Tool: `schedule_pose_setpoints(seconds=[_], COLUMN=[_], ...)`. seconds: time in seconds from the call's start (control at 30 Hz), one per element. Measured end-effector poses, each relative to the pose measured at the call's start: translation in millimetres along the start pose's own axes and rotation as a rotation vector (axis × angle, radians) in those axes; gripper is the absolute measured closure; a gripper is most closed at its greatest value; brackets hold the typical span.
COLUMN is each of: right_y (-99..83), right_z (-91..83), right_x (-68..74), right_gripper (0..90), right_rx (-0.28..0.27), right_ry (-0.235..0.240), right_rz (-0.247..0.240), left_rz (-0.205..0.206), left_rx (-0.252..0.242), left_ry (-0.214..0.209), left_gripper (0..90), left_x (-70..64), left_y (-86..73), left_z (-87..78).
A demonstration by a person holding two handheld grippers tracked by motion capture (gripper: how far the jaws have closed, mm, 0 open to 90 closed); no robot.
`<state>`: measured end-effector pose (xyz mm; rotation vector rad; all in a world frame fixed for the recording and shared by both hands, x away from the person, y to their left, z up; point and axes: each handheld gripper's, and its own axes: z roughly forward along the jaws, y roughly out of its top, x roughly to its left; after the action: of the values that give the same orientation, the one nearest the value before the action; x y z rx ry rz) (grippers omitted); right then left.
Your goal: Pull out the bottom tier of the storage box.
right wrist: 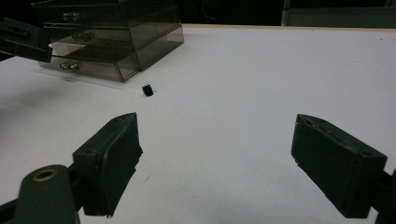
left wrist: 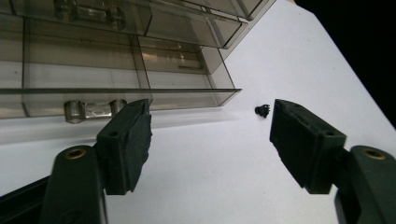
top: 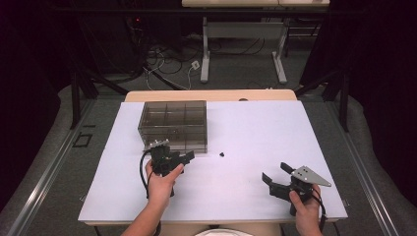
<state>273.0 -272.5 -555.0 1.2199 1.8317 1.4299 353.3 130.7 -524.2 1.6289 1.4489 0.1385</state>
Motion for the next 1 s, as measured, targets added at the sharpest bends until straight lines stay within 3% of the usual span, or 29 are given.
schedule_pose_setpoints(seconds=[0.43, 0.7, 1.0], right_y=[-0.2, -0.2, 0.0], right_z=[-0.1, 0.0, -0.7], right_x=[-0.4, -0.2, 0.4], right_gripper=[15.1, 15.1, 15.1], right_rx=[0.002, 0.004, 0.021], right_ry=[0.004, 0.004, 0.006], right_rz=[-0.008, -0.009, -0.007], left_rz=[0.06, 0.15, 0.205], left_rx=[0.001, 0.023, 0.02], left_ry=[0.029, 0.064, 0.081], left_gripper=[15.7, 11.0, 0.5], left_x=[-0.7, -1.5, 0.1], left_y=[6.9, 13.7, 21.5], left_z=[-4.6, -9.9, -16.0])
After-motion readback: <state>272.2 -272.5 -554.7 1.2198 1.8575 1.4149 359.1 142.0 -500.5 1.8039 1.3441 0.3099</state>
